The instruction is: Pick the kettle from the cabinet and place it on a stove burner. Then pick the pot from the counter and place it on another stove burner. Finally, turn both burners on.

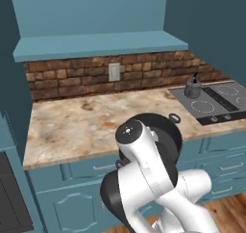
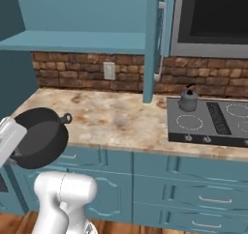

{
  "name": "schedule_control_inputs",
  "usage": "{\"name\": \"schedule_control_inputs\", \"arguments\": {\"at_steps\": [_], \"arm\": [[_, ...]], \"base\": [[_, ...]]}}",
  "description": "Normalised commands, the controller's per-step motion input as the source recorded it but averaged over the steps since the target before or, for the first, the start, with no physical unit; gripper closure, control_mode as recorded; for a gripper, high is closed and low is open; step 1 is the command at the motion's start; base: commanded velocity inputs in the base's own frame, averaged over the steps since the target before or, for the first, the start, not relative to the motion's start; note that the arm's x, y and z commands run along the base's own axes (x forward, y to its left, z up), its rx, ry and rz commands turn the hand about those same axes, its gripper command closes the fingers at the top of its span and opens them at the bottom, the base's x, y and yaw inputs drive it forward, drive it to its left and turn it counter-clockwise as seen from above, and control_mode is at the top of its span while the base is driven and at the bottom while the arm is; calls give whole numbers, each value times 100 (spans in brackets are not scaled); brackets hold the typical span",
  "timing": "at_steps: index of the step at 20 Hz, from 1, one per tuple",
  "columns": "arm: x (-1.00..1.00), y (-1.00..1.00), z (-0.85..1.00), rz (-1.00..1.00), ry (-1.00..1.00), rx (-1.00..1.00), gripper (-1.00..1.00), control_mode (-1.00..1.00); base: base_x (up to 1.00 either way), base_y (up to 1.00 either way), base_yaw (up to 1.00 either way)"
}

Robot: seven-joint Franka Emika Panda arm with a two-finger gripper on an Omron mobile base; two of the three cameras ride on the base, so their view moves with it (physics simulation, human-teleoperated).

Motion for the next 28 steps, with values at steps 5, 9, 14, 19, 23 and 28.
{"name": "schedule_control_inputs", "arguments": {"at_steps": [5, 9, 14, 19, 23, 28], "arm": [[0, 0, 0, 0, 0, 0, 100, 100], [0, 0, 0, 0, 0, 0, 100, 100], [0, 0, 0, 0, 0, 0, 100, 100], [0, 0, 0, 0, 0, 0, 100, 100], [0, 0, 0, 0, 0, 0, 100, 100], [0, 0, 0, 0, 0, 0, 100, 100]], "base": [[-31, -41, -5], [-31, -55, -3], [-34, -56, -6], [-41, -57, -5], [-33, -58, -4], [-20, -57, -4]]}}
